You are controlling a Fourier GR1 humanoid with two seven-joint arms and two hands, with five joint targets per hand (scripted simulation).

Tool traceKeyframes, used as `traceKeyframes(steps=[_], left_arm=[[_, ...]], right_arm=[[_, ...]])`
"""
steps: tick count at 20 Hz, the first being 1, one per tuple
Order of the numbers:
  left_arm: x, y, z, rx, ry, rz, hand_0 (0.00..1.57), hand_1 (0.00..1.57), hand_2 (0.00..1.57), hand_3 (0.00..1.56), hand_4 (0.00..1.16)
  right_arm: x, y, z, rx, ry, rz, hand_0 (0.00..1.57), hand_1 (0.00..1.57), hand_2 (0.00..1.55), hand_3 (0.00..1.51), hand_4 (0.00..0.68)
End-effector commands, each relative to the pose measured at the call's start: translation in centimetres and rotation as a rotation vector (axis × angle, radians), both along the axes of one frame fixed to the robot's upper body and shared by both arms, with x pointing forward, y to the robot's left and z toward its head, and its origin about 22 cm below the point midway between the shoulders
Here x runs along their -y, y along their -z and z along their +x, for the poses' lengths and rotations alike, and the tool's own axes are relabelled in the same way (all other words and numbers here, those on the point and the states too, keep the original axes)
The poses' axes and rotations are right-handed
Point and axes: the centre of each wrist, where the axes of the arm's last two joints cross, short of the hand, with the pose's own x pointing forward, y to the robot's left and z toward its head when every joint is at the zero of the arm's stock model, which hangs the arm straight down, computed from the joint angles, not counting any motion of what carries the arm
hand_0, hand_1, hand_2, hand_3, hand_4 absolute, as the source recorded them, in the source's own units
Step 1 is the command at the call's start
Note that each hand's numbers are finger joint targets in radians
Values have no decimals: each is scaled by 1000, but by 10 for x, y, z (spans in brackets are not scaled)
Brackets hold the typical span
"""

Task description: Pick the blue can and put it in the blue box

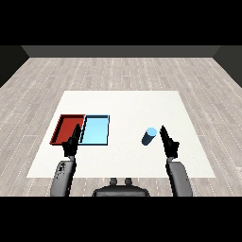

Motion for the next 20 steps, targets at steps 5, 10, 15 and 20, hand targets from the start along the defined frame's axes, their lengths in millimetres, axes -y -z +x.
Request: traceKeyframes(steps=[5,10,15,20], left_arm=[[10,5,1,-44,58,-18,0,0,0,0,0],[6,-18,-3,395,88,-187,0,0,0,0,0],[24,-3,0,412,83,-202,0,0,0,0,0],[13,13,-9,414,96,-214,0,0,0,0,0]], right_arm=[[74,-14,20,49,-1,24,0,0,0,0,0],[67,-21,22,320,-132,245,0,0,0,0,0],[92,-12,28,342,-159,259,0,0,0,0,0],[96,2,40,336,-165,261,0,0,0,0,0]])
